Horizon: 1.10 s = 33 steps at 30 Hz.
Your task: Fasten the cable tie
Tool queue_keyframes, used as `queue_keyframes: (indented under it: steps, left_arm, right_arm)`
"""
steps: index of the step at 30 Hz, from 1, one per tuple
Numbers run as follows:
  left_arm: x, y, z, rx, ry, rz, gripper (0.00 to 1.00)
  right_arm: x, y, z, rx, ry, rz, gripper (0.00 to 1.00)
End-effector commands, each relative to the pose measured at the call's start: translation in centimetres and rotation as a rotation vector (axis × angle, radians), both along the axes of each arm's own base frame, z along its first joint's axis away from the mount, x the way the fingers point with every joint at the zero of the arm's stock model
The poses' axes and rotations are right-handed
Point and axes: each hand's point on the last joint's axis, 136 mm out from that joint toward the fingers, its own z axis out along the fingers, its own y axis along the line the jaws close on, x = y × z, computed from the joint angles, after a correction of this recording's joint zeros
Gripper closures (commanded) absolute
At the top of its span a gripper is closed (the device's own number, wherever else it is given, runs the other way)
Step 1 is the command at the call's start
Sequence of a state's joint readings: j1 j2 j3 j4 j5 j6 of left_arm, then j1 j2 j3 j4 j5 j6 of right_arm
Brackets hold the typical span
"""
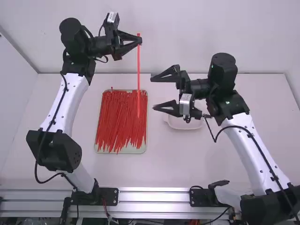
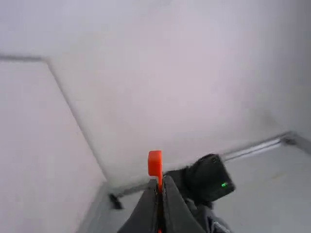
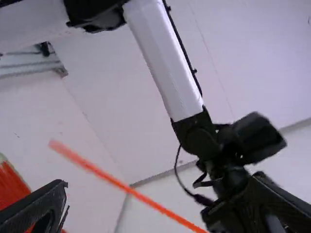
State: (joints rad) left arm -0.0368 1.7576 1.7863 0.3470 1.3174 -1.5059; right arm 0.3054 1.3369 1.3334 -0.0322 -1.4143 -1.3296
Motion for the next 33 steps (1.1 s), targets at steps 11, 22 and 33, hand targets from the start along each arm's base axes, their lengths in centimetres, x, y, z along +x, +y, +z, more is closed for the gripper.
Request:
queue_keyframes:
  steps: [11, 22, 33]
  left_arm:
    - [0.3, -1.4, -1.1, -0.046, 0.301, 0.012, 0.98]
    - [-0.4, -3.3, -1.0, -0.030, 0.241, -0.018, 0.98]
    - [-0.6, -3.0, -2.0, 0.000, 0.240, -0.027, 0.98]
  right_arm:
    - [-2.3, 2.0, 0.1, 0.060, -0.280, 0.089, 0.02]
    - [-2.2, 1.9, 0.1, 0.061, -0.282, 0.088, 0.41]
    - [-1.8, 1.7, 0.3, 0.061, -0.283, 0.073, 0.65]
